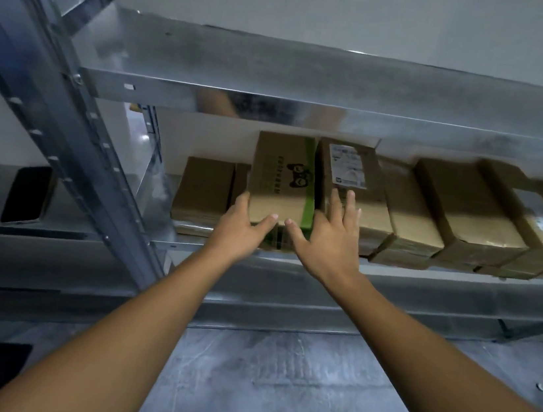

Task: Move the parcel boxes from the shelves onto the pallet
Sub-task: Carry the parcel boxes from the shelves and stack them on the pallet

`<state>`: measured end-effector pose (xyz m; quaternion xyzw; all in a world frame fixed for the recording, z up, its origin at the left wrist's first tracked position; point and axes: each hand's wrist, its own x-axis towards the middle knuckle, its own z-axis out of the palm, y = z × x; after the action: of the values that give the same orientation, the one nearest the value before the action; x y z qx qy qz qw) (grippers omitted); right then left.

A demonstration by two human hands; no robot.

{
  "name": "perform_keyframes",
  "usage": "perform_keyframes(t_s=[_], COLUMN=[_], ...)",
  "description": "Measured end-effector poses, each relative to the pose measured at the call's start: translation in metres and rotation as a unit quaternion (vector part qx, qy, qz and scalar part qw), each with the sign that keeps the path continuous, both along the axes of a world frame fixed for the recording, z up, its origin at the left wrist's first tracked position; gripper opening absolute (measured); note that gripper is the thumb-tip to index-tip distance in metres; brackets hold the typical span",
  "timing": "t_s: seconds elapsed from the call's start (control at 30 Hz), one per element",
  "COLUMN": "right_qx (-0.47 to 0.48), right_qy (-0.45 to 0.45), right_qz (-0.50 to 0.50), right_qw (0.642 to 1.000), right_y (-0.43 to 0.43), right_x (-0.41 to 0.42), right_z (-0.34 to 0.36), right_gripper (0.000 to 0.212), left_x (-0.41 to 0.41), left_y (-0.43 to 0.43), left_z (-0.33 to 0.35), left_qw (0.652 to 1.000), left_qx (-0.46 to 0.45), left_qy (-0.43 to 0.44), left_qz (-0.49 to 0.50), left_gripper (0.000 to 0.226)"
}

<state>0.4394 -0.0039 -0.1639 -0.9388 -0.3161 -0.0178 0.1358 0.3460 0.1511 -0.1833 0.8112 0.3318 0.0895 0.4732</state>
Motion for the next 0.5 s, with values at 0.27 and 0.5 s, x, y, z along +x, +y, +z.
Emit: perform_keyframes(t_s=[0.27,0.5], right_qx=[0.105,0.285], right_qy=[0.028,0.154], right_qz=[0.010,0.040], right_qw=[0.994,0.945], right_y=[-0.004,-0.017], right_x=[-0.019,-0.067], right_z=[0.007,-0.003], right_gripper=[0.078,0.053], left_x=[-0.016,-0.091], left_y=[-0.022,-0.062], left_z=[-0.002,0.002], left_qw=[0.990,0.963], left_qx=[-0.058,-0.110], left_qy=[-0.061,-0.149], left_qz=[0.114,0.193], left_gripper=[0.081,0.065])
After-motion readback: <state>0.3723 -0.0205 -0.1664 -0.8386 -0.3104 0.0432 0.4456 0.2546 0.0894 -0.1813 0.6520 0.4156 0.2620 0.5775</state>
